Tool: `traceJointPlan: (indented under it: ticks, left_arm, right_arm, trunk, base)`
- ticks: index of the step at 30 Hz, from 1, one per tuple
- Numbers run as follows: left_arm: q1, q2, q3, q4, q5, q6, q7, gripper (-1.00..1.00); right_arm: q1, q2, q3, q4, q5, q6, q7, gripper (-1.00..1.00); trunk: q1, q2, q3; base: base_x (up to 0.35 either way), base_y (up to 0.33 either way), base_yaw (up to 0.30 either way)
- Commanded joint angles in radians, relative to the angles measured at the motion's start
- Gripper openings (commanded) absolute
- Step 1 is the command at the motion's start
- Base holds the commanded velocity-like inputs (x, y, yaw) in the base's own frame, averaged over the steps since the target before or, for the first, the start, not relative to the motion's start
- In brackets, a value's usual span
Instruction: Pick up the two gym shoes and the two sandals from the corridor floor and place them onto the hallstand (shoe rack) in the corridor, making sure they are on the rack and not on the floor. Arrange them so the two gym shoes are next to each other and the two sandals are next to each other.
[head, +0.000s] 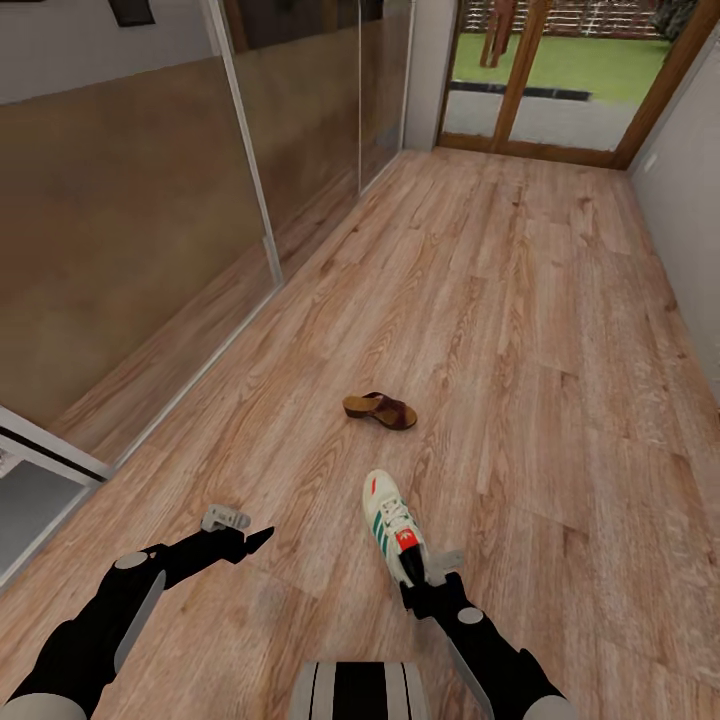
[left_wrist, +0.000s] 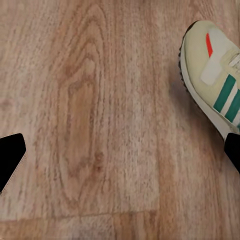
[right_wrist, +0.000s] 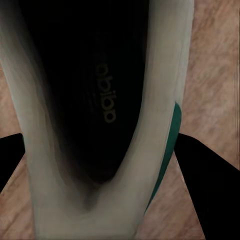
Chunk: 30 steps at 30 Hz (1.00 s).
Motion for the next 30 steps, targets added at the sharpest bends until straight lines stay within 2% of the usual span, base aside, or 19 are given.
traceJointPlan:
  ticks: [1,8,19,20,22,25,27,30]
  left_arm:
    - [0.000,0.000,0.000,0.000,0.008,0.009,-0.002,1.00]
    - [0.000,0.000,0.000,0.000,0.008,0.009,-0.002,1.00]
    - [0.001,-0.001,0.001,0.000,0.010,0.009,-0.002,1.00]
    - [0.004,0.015,0.015,0.008,-0.003,0.009,0.008,1.00]
    - [0.027,0.027,0.057,0.014,-0.007,0.008,0.009,1.00]
    - [0.070,0.032,0.092,0.016,-0.008,0.007,0.010,1.00]
    - [0.119,0.034,0.131,0.018,-0.008,0.003,0.010,1.00]
    - [0.146,0.033,0.151,0.020,-0.008,-0.034,0.011,1.00]
  right_arm:
    - [0.001,0.000,0.002,-0.001,0.005,-0.014,-0.001,-1.00]
    - [0.001,0.000,0.002,-0.002,0.004,-0.046,0.000,-1.00]
    - [0.001,0.000,0.001,-0.003,0.003,-0.050,0.000,-1.00]
    - [0.001,-0.002,0.000,-0.002,0.004,-0.053,-0.001,-1.00]
    - [0.002,-0.003,0.000,-0.003,0.004,-0.054,-0.001,-1.00]
    - [0.003,-0.013,0.000,-0.004,0.003,-0.058,-0.001,-1.00]
    - [0.003,-0.029,0.001,-0.005,0.003,-0.085,-0.001,-1.00]
    - [0.003,-0.034,0.002,-0.003,0.004,-0.118,-0.001,-1.00]
  trunk:
    - [-0.001,0.000,0.003]
    - [-0.004,0.002,0.030]
    - [-0.009,0.004,0.073]
    - [-0.009,0.004,0.078]
    - [-0.010,0.005,0.089]
    - [-0.011,0.006,0.105]
    - [-0.012,0.006,0.116]
    - [-0.014,0.007,0.132]
  base:
    - [0.000,0.000,0.000]
    - [0.000,0.000,0.000]
    - [0.000,0.000,0.000]
    - [0.000,0.000,0.000]
    - [0.000,0.000,-0.007]
    - [0.000,0.000,-0.005]
    - [0.000,0.000,-0.002]
    - [0.000,0.000,0.000]
